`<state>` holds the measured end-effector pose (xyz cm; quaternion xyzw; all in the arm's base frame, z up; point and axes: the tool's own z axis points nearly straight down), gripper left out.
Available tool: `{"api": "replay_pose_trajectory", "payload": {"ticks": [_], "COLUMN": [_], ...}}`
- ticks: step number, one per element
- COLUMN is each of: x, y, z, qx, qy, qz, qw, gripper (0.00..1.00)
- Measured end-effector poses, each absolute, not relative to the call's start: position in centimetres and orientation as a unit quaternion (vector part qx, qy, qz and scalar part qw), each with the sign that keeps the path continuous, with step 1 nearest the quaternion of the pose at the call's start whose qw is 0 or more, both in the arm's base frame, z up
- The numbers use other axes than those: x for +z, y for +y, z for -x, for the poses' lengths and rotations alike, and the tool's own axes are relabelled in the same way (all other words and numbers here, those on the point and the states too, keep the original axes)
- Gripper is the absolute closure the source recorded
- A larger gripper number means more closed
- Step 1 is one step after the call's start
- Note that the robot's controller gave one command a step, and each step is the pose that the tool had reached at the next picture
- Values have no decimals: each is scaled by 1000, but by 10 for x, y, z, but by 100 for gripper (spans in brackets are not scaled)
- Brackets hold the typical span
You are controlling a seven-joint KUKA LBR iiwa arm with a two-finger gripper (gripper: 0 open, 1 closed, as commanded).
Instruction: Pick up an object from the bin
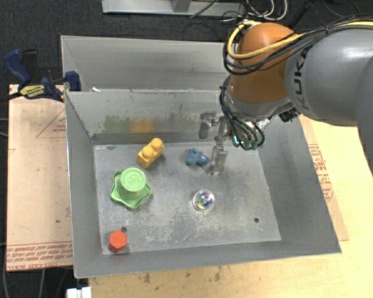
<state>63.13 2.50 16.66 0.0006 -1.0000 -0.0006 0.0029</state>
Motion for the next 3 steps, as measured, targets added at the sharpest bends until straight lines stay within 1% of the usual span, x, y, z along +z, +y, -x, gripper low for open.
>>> {"api": "replay_pose_trajectory", "payload": {"ticks": [1,2,3], "x": [78,80,224], "y": [11,11,14], "z": [-651,-652,-648], "qx": [0,0,-2], "qy": [-988,-988,-989], "qz": [154,153,148], "qw": [1,0,-6], "gripper": [0,100,100]}}
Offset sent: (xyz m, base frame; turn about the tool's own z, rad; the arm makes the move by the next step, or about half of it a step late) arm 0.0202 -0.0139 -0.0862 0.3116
